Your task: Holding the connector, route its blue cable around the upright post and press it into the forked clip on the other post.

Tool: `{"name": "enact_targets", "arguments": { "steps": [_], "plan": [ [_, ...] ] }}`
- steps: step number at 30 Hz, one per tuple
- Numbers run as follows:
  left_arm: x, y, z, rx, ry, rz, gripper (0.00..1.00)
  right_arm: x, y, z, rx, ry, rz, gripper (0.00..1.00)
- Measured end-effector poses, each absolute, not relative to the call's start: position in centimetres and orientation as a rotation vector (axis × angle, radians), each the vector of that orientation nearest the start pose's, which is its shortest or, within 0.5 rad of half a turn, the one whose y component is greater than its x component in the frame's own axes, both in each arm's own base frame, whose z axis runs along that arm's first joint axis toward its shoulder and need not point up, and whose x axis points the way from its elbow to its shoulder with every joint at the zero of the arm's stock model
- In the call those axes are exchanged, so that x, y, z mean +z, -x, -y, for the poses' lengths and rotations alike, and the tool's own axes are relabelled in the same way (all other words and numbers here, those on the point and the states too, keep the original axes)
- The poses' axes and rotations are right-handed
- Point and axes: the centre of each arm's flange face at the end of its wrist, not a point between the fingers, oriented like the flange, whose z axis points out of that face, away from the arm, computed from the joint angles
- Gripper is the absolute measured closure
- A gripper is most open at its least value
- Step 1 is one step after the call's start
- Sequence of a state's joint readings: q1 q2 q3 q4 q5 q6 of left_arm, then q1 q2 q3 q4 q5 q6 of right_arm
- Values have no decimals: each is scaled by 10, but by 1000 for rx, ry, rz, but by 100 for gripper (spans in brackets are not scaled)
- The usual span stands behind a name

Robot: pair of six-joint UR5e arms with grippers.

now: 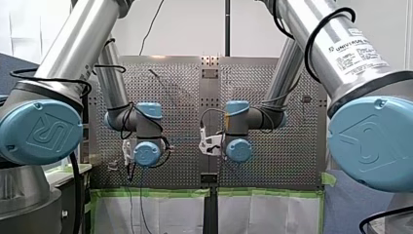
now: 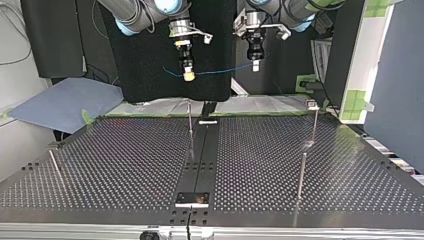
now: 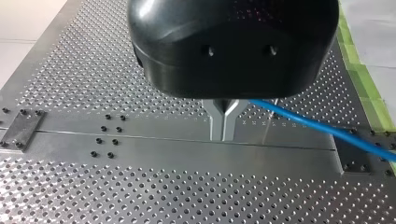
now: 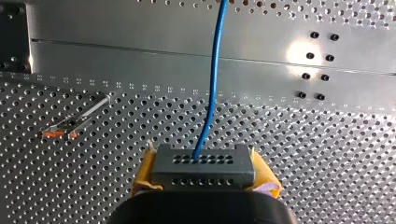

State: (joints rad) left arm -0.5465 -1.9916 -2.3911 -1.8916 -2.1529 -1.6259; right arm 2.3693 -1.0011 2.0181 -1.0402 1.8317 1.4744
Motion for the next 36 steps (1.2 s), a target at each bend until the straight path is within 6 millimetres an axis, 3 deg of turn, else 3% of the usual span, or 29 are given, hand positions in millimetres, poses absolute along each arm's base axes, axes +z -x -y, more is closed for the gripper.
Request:
{"name": "enact_targets", "arguments": {
  "steps": [36],
  "plan": [
    [80,-288,267,-19,75,-1562,100,89,-458,296,1544,-1590,811,100]
  ]
}}
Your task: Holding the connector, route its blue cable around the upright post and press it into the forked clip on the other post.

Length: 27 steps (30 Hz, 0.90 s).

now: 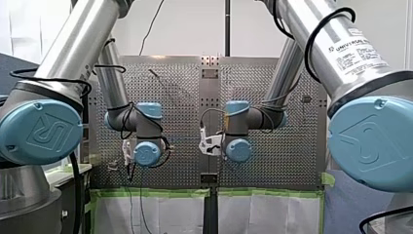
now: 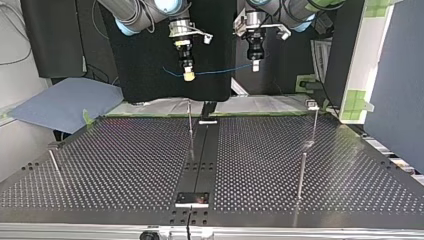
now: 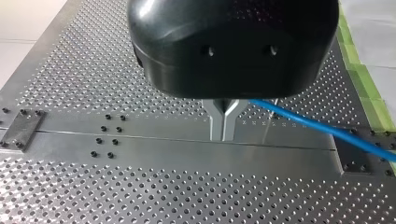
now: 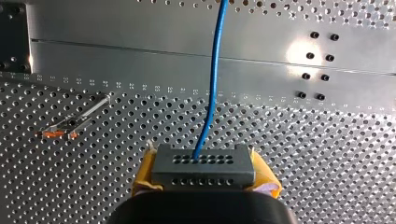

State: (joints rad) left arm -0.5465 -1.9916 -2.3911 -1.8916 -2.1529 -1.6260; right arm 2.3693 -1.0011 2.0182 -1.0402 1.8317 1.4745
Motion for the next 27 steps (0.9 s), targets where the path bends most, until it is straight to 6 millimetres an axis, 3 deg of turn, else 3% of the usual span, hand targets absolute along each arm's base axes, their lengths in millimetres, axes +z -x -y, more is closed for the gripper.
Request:
{"name": "enact_targets", "arguments": {
  "steps": [27],
  "plan": [
    [84,-288,267,-23,78,-1555,100,88,-456,298,1537,-1589,814,100]
  ]
}}
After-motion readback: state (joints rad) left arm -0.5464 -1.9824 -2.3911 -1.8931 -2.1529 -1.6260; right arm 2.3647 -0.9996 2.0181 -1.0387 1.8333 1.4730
